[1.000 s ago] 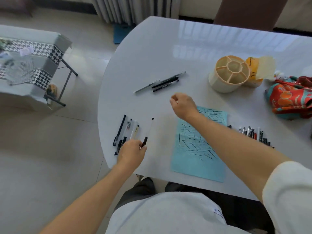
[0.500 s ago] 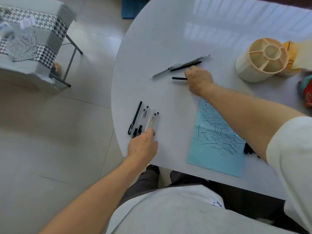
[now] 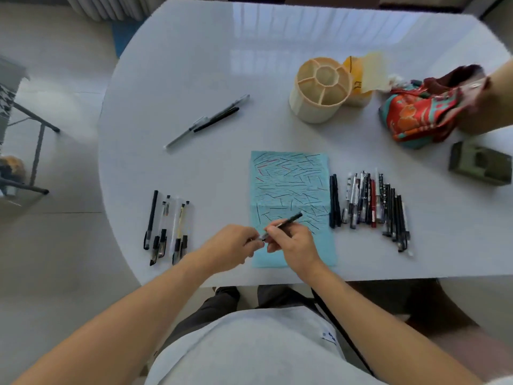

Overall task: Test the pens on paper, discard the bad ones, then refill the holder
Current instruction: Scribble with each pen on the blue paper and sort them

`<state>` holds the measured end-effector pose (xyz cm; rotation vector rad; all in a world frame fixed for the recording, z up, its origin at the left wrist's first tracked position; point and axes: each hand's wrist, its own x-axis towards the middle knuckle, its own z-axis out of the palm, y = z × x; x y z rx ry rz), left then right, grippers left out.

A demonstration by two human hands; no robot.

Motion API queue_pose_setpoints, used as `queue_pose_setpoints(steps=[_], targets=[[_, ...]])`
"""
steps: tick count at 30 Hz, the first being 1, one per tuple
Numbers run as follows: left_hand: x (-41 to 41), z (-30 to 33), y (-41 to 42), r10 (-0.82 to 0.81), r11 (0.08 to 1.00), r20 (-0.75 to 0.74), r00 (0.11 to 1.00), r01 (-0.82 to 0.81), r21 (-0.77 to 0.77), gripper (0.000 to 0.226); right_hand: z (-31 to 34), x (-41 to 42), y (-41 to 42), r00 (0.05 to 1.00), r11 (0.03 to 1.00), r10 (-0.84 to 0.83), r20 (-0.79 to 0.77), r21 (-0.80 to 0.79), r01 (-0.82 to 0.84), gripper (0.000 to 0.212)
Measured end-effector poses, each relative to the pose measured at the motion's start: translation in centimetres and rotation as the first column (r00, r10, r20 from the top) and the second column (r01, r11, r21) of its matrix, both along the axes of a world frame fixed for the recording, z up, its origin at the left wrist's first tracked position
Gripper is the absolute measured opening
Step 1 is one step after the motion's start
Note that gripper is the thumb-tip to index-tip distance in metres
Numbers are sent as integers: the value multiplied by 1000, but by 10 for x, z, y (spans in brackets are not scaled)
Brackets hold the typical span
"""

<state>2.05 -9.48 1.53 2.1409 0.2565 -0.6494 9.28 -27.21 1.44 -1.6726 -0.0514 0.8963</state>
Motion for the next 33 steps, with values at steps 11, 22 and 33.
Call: queue_pose_setpoints(steps=[11,22,33], targets=[[-5,-19,-20,-190,935,222,956,107,339,21,-21,34,-126,925,920,-284,250,-202,337,16],[1,-30,-45,-215,941,286,934,120,315,19,-38,29,-120,875,945,80,477,-315,86,9],[12,-23,-57,-126,954,299,946,33,299,24,-12,41,-127,924,946,-229,308,-153,286,12]])
